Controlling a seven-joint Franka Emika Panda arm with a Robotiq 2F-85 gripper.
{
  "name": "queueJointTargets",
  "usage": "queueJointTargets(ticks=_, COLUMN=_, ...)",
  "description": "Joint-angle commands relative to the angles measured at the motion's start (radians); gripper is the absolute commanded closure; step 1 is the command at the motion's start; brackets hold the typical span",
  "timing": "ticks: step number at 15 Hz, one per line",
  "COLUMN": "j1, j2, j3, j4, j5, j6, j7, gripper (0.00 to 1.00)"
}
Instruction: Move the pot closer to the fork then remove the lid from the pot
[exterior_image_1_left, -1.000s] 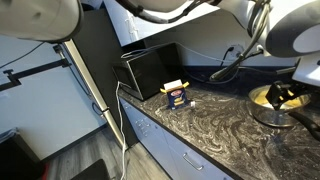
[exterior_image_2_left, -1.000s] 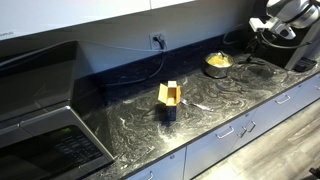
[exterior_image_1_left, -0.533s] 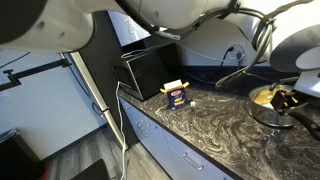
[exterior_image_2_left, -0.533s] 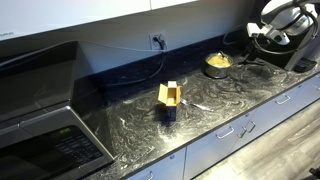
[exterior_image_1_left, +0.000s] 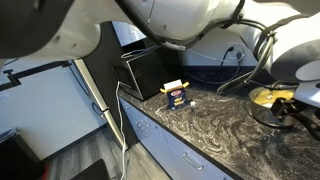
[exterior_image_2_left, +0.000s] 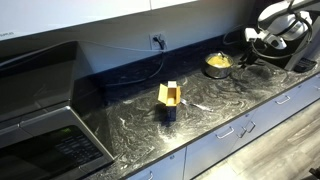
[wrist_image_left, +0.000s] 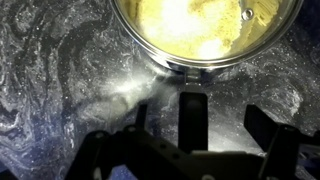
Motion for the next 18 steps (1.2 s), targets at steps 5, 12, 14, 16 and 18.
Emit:
queueJointTargets(ticks=5, j1=-0.005, j2=0.031, j3=0.007, j4=0.036, j5=-0.02, j6=0.009, j7=0.061, gripper=0.56)
queueJointTargets(ticks=12, j1=-0.009, j2=0.014, j3=0.013, j4=0.018, j5=-0.012, j6=0.018, j7=0.045, gripper=0.99)
queueJointTargets(ticks=14, j1=-0.015, j2=0.008, j3=0.019, j4=0.013, j5=-0.003, j6=0.024, j7=0.034, gripper=0.98)
queueJointTargets(ticks=16, j1=-0.026, j2=-0.001, j3=0.034, j4=0.004, j5=0.017, j6=0.036, j7=0.013, gripper=0.97)
queueJointTargets(ticks=18, j1=-0.051, j2=-0.011, j3=0.063, j4=-0.005, j5=0.057, j6=0.061, j7=-0.03, gripper=0.97)
